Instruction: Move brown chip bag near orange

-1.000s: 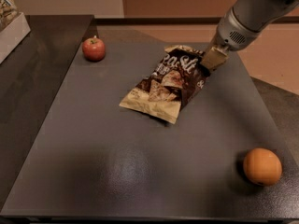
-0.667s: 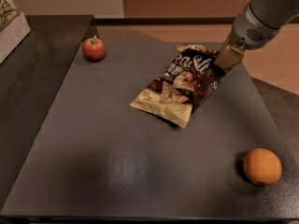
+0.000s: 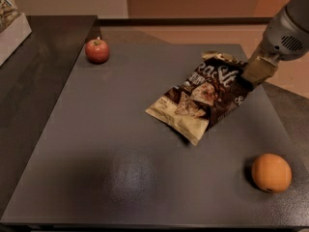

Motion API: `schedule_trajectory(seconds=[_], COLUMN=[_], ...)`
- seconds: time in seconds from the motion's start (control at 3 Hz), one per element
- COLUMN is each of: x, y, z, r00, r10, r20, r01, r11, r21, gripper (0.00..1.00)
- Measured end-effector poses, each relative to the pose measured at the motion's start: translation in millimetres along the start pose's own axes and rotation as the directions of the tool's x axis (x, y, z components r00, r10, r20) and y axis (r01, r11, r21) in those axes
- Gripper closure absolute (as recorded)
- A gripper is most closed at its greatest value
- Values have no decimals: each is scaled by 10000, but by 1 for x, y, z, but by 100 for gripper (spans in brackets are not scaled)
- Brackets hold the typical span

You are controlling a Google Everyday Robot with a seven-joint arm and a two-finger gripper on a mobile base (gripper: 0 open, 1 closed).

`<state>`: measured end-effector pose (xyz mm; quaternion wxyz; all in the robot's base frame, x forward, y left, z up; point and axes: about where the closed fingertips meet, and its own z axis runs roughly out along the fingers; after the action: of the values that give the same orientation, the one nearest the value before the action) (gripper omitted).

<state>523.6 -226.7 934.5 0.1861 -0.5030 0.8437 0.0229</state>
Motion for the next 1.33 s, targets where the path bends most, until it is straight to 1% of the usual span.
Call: schedule_trajectory(seconds=[0.33, 0.67, 1.0, 1.33], x=[16, 34, 49, 69], y=[21, 39, 46, 44], z=[-2, 2, 5, 4], r00=[9992, 9969, 9936, 9870], r10=[318, 613, 910, 1347], r20=[-231, -484, -668, -874], r01=[-325, -643, -964, -1416], r11=[9990, 9960, 9920, 9868], r21=[-305, -624, -812, -790], gripper=[100, 100, 100, 100])
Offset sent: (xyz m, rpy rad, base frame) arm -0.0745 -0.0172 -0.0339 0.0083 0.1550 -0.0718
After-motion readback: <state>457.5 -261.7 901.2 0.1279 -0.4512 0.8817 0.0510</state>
